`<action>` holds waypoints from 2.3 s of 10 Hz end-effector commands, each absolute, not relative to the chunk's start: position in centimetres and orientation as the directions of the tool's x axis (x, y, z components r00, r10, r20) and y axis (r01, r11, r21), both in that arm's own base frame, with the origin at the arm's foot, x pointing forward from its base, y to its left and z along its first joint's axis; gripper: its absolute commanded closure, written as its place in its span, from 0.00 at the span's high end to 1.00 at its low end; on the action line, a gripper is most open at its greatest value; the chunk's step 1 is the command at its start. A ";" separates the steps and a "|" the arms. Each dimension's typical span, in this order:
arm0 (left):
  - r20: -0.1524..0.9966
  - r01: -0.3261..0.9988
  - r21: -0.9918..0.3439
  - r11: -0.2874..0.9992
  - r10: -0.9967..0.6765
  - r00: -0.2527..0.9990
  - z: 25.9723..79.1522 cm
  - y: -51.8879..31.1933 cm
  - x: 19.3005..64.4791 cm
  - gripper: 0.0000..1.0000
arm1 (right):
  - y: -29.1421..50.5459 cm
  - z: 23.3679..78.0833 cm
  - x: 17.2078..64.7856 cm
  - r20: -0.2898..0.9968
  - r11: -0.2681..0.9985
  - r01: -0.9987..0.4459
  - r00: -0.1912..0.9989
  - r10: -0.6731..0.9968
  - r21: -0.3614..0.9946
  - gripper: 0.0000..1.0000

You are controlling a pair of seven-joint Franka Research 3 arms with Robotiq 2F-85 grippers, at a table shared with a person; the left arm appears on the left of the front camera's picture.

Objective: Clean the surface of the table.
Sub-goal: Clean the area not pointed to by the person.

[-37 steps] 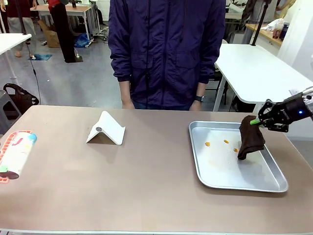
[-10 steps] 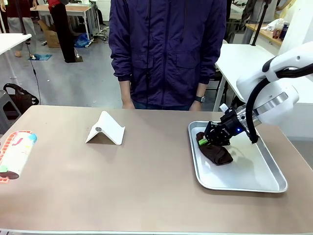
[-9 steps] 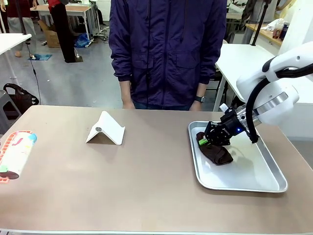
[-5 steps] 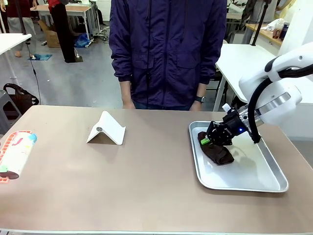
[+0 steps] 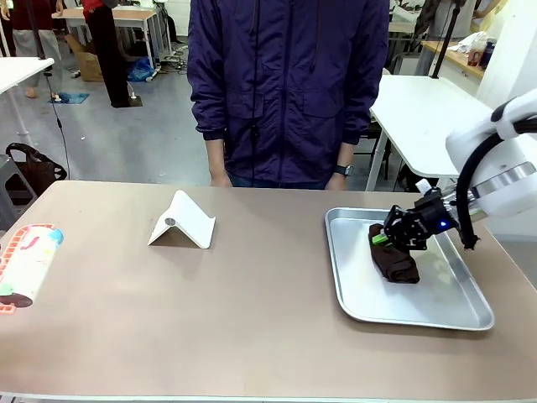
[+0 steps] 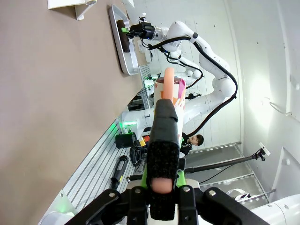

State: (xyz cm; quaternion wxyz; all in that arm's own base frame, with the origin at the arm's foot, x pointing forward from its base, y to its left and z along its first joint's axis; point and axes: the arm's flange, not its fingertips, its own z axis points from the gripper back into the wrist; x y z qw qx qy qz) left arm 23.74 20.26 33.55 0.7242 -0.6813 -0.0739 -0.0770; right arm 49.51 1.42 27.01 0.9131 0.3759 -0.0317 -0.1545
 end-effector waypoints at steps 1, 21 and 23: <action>0.206 0.206 -0.977 0.055 -0.004 0.979 33.9 20.2 23.8 0.21 | -0.3 26.5 48.3 -0.007 0.649 0.250 0.936 -0.353 0.719 0.00; 0.206 0.206 -0.977 0.055 -0.004 0.979 33.9 20.2 23.8 0.21 | -6.1 34.7 35.4 -0.356 -0.098 0.346 0.928 -0.114 0.933 0.00; 0.206 0.206 -0.977 0.055 -0.004 0.979 33.9 20.2 23.8 0.21 | -5.9 34.0 34.8 -0.325 -0.037 0.324 0.928 -0.181 0.945 0.00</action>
